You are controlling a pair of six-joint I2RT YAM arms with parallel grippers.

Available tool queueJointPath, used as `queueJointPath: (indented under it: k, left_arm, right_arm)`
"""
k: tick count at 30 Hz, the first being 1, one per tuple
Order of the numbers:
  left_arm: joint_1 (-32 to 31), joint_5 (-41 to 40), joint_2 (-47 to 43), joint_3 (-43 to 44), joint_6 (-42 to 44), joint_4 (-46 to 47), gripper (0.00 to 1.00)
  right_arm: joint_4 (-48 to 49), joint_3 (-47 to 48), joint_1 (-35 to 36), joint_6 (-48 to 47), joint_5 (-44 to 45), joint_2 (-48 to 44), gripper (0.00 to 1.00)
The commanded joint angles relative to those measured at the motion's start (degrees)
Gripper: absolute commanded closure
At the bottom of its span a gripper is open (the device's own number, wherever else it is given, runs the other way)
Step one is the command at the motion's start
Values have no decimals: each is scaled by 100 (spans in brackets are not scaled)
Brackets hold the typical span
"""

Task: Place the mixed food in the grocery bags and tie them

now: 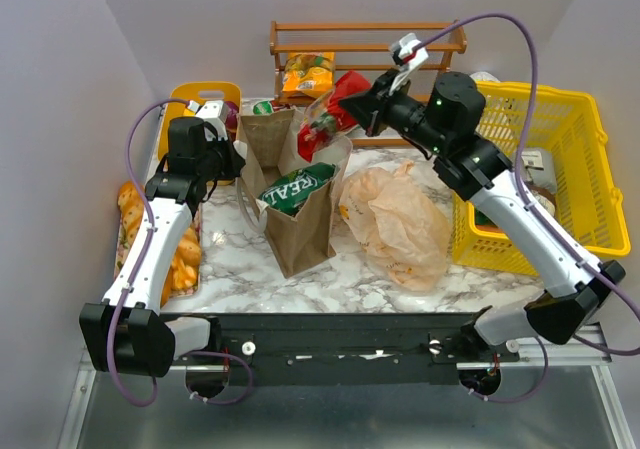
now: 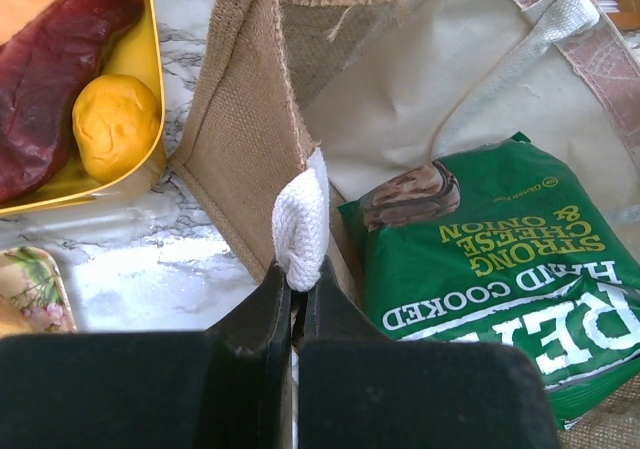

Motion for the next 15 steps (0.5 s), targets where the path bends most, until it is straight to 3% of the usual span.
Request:
queueJointPath:
  k: [1,10,15]
  left_arm:
    - [27,-96,-210,40,16,223,100]
    - [9,-8,-201,40,-2,240,100]
    - [9,-78,-228,22,7,241,100]
  right_arm:
    - [-118,265,265,-81,-315,524,99]
    - [-2227,844,1311,-387,-527,2527,99]
    - [-2370,959,1575,-265,-579,3179,99]
